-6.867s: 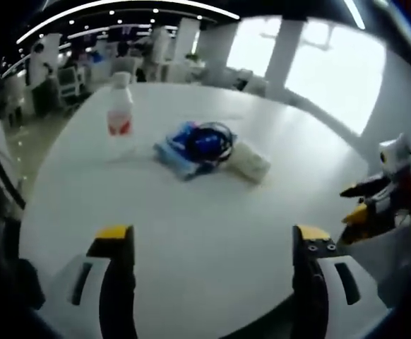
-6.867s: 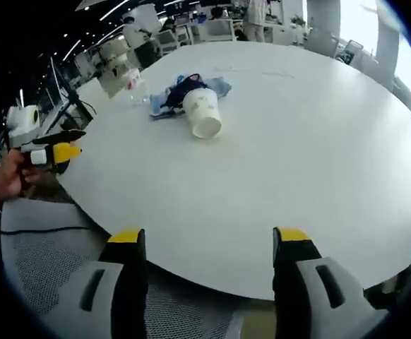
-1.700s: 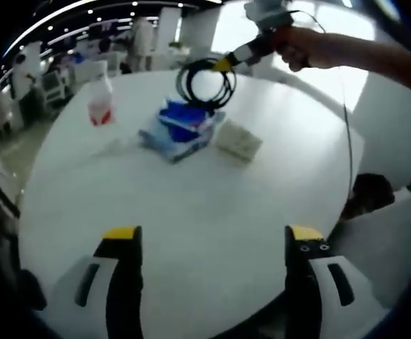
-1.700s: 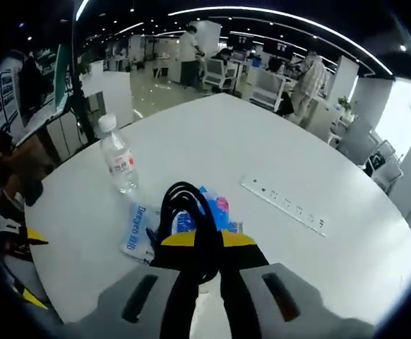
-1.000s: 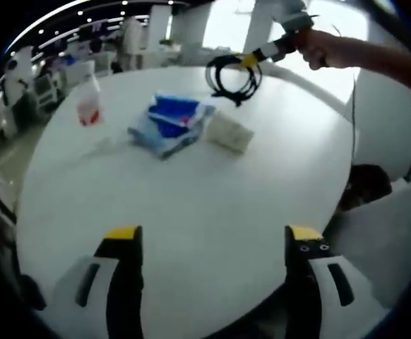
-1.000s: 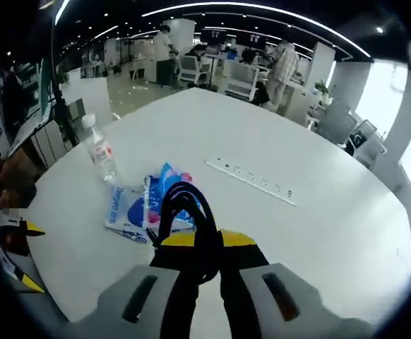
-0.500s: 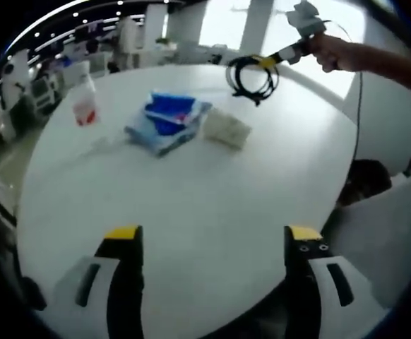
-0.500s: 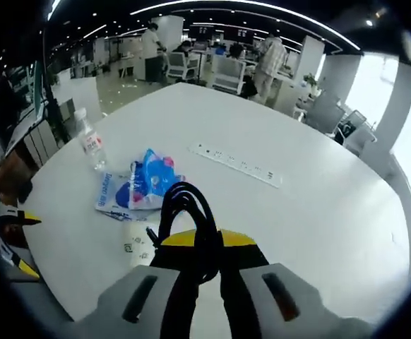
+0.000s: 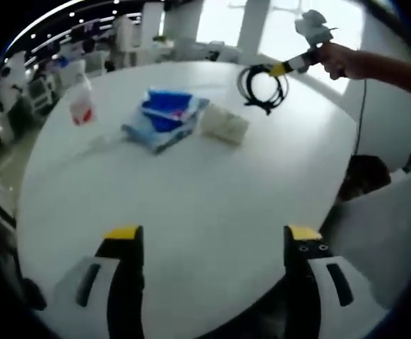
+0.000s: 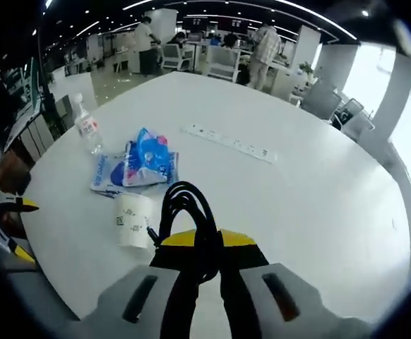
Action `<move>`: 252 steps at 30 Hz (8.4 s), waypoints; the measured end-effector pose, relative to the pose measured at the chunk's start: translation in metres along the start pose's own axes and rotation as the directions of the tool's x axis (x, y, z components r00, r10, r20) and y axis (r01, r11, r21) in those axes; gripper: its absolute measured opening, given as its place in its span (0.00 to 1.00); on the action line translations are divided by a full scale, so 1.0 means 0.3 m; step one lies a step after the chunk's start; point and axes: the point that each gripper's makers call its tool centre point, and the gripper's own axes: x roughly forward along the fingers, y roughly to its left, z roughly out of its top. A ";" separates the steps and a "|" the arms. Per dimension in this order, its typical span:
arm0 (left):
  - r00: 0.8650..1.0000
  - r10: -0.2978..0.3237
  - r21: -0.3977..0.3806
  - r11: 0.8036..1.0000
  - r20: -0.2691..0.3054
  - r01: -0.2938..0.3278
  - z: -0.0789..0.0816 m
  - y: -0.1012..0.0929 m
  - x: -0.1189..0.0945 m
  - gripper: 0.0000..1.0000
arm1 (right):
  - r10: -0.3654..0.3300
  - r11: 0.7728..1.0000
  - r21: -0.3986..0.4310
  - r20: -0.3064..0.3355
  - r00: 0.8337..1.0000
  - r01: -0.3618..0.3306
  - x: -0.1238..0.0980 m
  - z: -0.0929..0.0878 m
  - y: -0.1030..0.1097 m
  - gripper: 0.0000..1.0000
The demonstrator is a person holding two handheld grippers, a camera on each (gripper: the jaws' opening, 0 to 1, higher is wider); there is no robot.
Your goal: Arrange the tabletop items into an orderly group along one side of the table until the central work area is clear of visible clutter.
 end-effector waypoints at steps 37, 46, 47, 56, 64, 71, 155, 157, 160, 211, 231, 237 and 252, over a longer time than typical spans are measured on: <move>0.999 0.024 0.010 1.000 -0.048 -0.024 -0.039 0.013 0.010 0.77 | 0.045 0.996 -0.067 -0.207 0.977 -0.060 0.221 -0.247 0.024 0.07; 0.998 0.033 0.007 0.999 -0.047 -0.032 -0.038 0.020 0.008 0.77 | 0.049 0.995 -0.076 -0.256 0.966 -0.071 0.244 -0.295 0.047 0.07; 0.998 0.039 0.013 0.999 -0.051 -0.038 -0.042 0.025 0.006 0.77 | 0.049 0.994 -0.078 -0.260 0.964 -0.072 0.246 -0.297 0.051 0.07; 0.998 0.045 0.010 0.999 -0.055 -0.044 -0.045 0.031 0.006 0.76 | 0.051 0.994 -0.084 -0.258 0.965 -0.075 0.267 -0.296 0.071 0.08; 0.997 0.048 0.013 0.999 -0.059 -0.048 -0.051 0.038 0.007 0.76 | 0.064 0.994 -0.069 -0.274 0.960 -0.086 0.278 -0.302 0.080 0.09; 0.997 0.048 0.031 0.998 -0.065 -0.046 -0.056 0.037 0.012 0.77 | 0.065 0.993 -0.073 -0.273 0.960 -0.088 0.281 -0.302 0.080 0.09; 0.993 -0.048 0.046 0.998 0.112 0.043 0.106 -0.054 -0.020 0.87 | 0.093 0.771 0.628 0.060 0.994 -0.110 -0.233 -0.495 0.477 0.57; 0.992 -0.047 0.041 0.998 0.118 0.042 0.108 -0.049 -0.024 0.88 | 0.088 0.749 0.651 0.086 0.992 -0.122 -0.237 -0.472 0.483 0.58; 0.992 -0.046 0.014 0.999 0.120 0.045 0.105 -0.047 -0.029 0.88 | 0.076 0.746 0.654 0.107 0.991 -0.128 -0.250 -0.443 0.488 0.60; 0.993 0.076 -0.047 0.996 0.095 -0.072 0.078 0.064 -0.047 0.87 | 0.194 0.794 0.542 0.203 0.960 -0.276 0.086 0.190 0.433 0.57; 0.993 0.096 -0.049 0.995 0.072 -0.092 0.059 0.081 -0.048 0.87 | 0.209 0.764 0.593 0.148 0.967 -0.256 0.244 0.201 0.383 0.56; 0.995 0.082 -0.022 0.996 0.056 -0.081 0.045 0.064 -0.041 0.87 | 0.196 0.804 0.551 0.104 0.975 -0.221 0.340 0.211 0.371 0.56; 0.995 0.087 0.012 0.996 0.044 -0.087 0.037 0.063 -0.041 0.87 | 0.128 0.886 0.452 -0.016 0.992 -0.107 0.508 0.163 0.378 0.53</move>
